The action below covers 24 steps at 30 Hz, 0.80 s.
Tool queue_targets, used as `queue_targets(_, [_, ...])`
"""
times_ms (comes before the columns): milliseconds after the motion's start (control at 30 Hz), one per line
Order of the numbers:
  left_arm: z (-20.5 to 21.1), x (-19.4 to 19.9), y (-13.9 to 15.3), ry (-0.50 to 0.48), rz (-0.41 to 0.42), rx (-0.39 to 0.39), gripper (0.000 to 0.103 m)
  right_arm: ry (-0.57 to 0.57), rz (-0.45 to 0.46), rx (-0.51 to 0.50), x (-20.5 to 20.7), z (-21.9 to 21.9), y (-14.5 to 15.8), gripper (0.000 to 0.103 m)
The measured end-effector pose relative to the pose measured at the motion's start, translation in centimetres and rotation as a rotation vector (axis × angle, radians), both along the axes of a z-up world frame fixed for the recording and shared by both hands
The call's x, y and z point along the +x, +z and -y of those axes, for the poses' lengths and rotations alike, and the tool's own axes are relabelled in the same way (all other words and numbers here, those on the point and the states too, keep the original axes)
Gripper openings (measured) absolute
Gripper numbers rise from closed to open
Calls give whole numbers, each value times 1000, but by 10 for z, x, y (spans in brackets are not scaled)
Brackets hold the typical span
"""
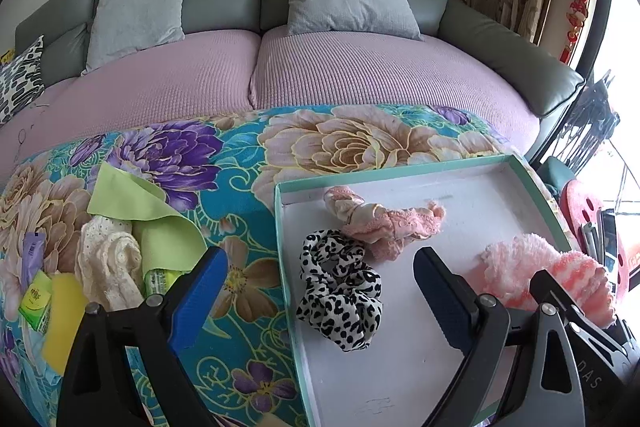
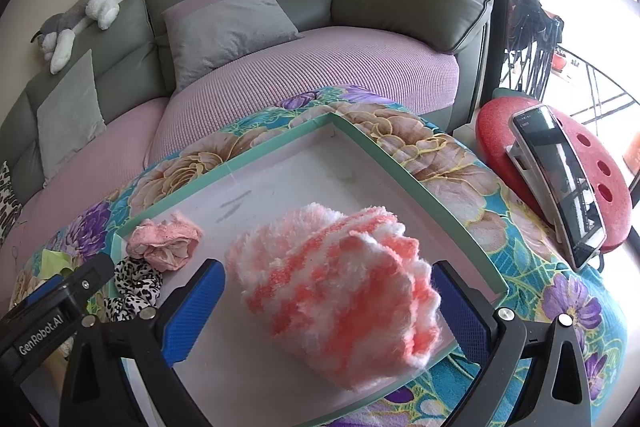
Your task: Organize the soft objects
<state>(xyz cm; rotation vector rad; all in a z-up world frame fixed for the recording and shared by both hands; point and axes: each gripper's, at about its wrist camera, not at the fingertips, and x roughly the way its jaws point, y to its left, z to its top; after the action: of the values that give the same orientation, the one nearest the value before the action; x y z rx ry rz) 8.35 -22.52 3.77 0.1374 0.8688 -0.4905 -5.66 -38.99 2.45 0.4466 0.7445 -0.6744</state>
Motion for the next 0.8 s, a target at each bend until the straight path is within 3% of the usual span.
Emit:
queue_targets(300, [-37, 5, 14, 75, 8, -38, 94, 103, -16, -38, 16, -22, 6, 103])
queue_targets(433, [-53, 6, 12, 108, -10, 1, 94, 152, -29, -57, 26, -39, 10, 103])
queue_targets(600, [-77, 3, 17, 142, -21, -17, 94, 215, -6, -21, 31, -56, 20, 103])
queue_targets(800, [-108, -4, 26, 184, -6, -31, 94, 286, -67, 4, 34, -77, 24, 103])
